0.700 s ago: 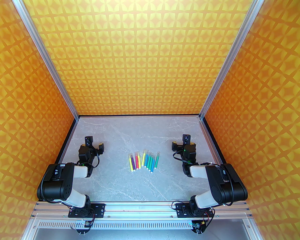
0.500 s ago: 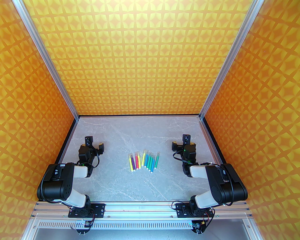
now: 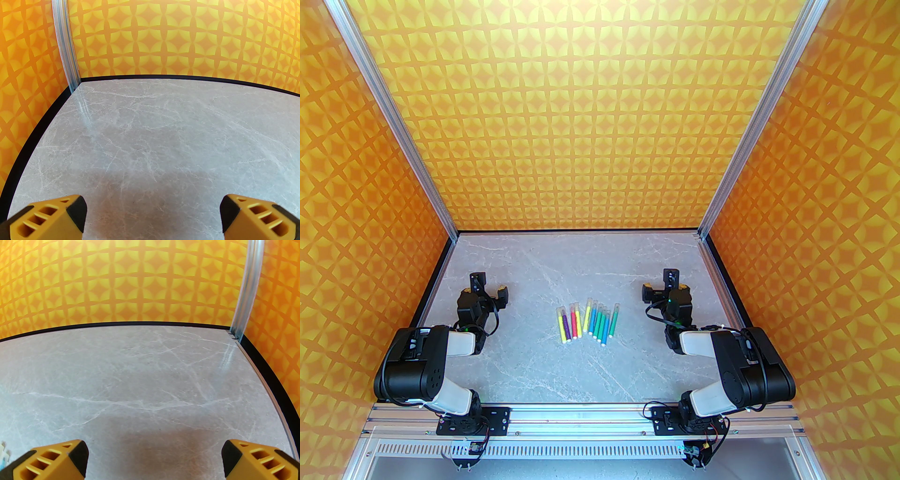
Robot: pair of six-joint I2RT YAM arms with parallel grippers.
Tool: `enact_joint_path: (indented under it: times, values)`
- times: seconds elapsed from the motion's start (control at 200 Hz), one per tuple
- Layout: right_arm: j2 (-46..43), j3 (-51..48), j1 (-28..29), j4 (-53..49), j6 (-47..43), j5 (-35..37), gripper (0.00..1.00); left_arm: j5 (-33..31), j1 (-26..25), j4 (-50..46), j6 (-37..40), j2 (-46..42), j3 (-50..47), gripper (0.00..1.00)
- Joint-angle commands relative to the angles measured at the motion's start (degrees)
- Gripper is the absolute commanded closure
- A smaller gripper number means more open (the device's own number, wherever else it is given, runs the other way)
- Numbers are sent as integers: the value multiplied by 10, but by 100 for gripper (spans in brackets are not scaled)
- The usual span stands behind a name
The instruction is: Open the pen caps
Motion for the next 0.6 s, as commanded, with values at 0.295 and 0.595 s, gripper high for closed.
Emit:
enact_joint_path:
  times: [0.295, 0.595]
  values:
    - [-44, 51, -1, -116, 11, 47, 1, -6, -1, -30, 7, -30, 11, 1]
    - [-129, 191, 26, -495, 110, 75, 5, -23, -22, -260, -5, -147, 78, 1]
